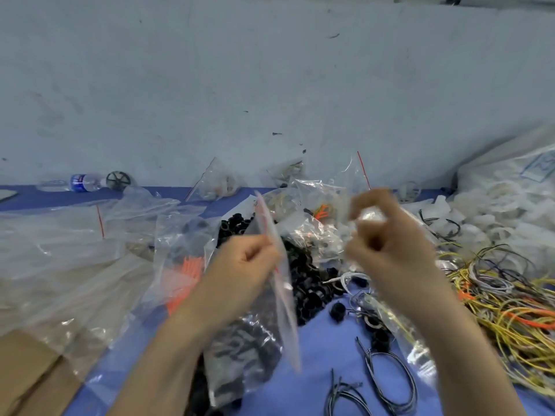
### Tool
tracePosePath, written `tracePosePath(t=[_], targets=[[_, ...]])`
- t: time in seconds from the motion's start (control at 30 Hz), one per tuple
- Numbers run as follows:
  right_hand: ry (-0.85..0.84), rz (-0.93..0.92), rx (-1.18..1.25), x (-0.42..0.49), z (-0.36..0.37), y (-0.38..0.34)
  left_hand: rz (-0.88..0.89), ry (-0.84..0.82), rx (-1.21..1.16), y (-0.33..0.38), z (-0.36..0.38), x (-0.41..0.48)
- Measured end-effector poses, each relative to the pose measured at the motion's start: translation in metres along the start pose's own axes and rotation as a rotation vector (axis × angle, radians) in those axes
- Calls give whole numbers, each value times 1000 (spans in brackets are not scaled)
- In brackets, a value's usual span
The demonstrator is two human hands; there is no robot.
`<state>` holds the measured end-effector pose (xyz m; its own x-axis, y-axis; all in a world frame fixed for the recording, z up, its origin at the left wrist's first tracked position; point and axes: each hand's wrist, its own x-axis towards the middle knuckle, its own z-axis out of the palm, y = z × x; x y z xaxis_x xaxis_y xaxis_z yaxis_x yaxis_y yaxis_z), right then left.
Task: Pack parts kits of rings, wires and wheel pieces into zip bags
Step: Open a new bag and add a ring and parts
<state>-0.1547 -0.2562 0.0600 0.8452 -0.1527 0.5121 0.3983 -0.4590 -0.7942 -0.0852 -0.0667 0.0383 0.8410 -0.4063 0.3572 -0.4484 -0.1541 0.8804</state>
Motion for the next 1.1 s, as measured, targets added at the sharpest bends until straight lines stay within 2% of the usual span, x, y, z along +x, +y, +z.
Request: tracePosePath(t=[0.07, 0.1, 0.17, 0.23, 0.3, 0.33, 0.43, 0.63, 0.77, 0.87, 0.97, 1.03, 1.1], targets=[[247, 19, -11, 0, -31, 6, -50, 74, -89, -1, -25, 1], [304, 36, 19, -1, -42, 6, -53, 86, -113, 0, -36, 2], [221, 64, 63, -4, -44, 3, -13, 37, -59, 1, -44, 1], [-7, 47, 62, -4, -20, -4, 51, -95, 36, 3, -32, -1], [-171, -41, -22, -3, 14, -16, 100, -232, 81, 8, -11, -3], [-191, -94, -88, -3, 27, -19, 116, -261, 78, 10, -2, -5], [-166, -120, -211, 0, 38, -16, 147, -241, 54, 8, 4, -6], [-241, -143, -53, 0, 29, -17, 223, -146, 17, 13, 6, -4], [-101, -90, -88, 2, 5, -11, 201, -43, -72, 14, -15, -4], [-58, -78, -200, 1, 9, -15, 272, -113, 73, 16, -21, -7], [-100, -270, -343, 0, 32, -24, 380, -184, 225, 20, -4, -11], [-68, -341, -386, 0, 40, -24, 416, -137, 304, 22, 0, -11], [53, -294, -393, 0, 40, -22, 409, -88, 322, 23, -5, -10]])
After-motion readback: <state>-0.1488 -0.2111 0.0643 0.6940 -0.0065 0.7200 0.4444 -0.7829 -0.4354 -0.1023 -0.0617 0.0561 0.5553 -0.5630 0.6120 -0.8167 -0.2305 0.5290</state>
